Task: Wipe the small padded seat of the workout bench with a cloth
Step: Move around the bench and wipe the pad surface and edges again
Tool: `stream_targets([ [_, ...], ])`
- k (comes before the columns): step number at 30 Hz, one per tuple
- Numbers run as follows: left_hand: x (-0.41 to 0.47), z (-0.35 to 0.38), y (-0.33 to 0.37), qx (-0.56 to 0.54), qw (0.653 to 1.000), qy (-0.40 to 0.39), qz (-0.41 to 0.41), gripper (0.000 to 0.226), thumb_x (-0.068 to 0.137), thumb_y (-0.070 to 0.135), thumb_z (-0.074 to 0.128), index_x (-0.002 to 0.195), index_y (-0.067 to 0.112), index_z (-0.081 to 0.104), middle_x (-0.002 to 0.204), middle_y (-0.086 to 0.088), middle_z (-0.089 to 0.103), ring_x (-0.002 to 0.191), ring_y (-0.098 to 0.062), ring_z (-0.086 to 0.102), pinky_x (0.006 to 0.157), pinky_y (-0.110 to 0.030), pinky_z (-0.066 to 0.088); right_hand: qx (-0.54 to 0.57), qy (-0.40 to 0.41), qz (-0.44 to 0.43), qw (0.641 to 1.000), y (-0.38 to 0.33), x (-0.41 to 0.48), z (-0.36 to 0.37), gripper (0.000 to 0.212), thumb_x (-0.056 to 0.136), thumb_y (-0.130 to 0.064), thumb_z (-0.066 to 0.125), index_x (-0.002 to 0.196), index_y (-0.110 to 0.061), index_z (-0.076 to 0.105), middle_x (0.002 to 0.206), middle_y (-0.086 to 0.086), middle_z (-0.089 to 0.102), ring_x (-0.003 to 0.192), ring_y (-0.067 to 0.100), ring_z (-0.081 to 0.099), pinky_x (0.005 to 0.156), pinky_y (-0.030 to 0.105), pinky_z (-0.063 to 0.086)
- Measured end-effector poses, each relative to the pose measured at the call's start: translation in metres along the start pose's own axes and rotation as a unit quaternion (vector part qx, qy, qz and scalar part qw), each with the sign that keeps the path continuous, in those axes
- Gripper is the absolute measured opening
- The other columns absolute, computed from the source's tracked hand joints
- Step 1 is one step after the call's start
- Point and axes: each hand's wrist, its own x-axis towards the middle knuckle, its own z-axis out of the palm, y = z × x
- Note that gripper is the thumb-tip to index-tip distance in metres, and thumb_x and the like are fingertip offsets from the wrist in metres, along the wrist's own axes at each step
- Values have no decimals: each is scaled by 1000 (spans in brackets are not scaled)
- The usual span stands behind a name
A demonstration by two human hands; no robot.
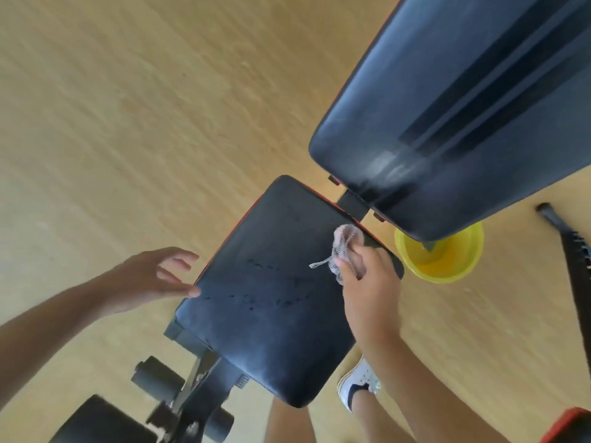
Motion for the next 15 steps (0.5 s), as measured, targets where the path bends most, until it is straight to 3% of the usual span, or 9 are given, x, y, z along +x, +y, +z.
stream_targets([
  [2,0,12,-6,-19,1000,-7,0,67,51,54,89,113,49,63,109,17,72,89,3,74,93,-39,58,-21,-76,-157,984,-28,-38,27,14,89,-4,73,102,-8,73,87,1,51,75,18,51,60,26,51],
  [4,0,24,-15,-23,999,18,19,54,60,35,94,101,55,64,99,21,75,85,2,74,91,-39,59,-62,-169,-369,912,-35,-57,31,28,92,5,49,102,-8,72,89,0,43,72,18,46,55,26,47],
  [5,0,29,-21,-26,999,39,25,52,64,28,94,95,58,66,97,27,74,84,2,74,88,-36,58,-92,-188,-443,872,-28,-43,27,38,94,6,39,107,-11,71,91,-1,43,71,17,43,55,23,43],
  [6,-1,33,-26,-30,997,63,29,52,65,24,93,91,61,68,95,31,74,85,2,74,86,-34,57,-134,-172,-464,859,-20,-24,21,41,94,5,39,113,-14,70,93,-1,47,71,16,41,56,23,44],
  [7,-1,37,-32,-34,996,84,28,50,66,24,93,90,61,70,93,31,75,87,2,74,87,-34,56,-164,-131,-426,880,-14,-3,14,35,97,1,45,116,-16,70,93,0,53,71,16,42,58,26,48],
  [9,-4,43,-44,-59,992,114,16,41,67,25,93,93,52,75,93,25,78,92,-1,75,90,-36,57,-120,-24,-215,969,-6,23,1,12,98,-10,66,108,-9,73,86,3,54,70,19,50,62,37,53],
  [11,-5,47,-53,-98,987,127,2,32,69,24,92,94,39,80,91,18,81,91,-4,76,92,-39,57,-43,37,-61,997,-7,6,12,7,91,-9,77,92,-4,72,84,0,48,70,19,50,66,40,53],
  [13,-6,48,-56,-122,984,133,-6,24,71,21,91,91,32,82,87,17,82,92,-7,77,93,-39,56,0,-38,-67,997,-25,-41,31,12,96,-15,72,86,-15,65,82,-7,41,69,13,48,64,32,52],
  [15,-6,49,-56,-128,981,142,-11,20,72,20,91,88,28,83,82,15,82,87,-10,78,87,-32,57,5,-194,-156,969,-39,-74,38,23,106,-38,54,83,-35,57,72,-13,38,63,4,45,59,20,42],
])
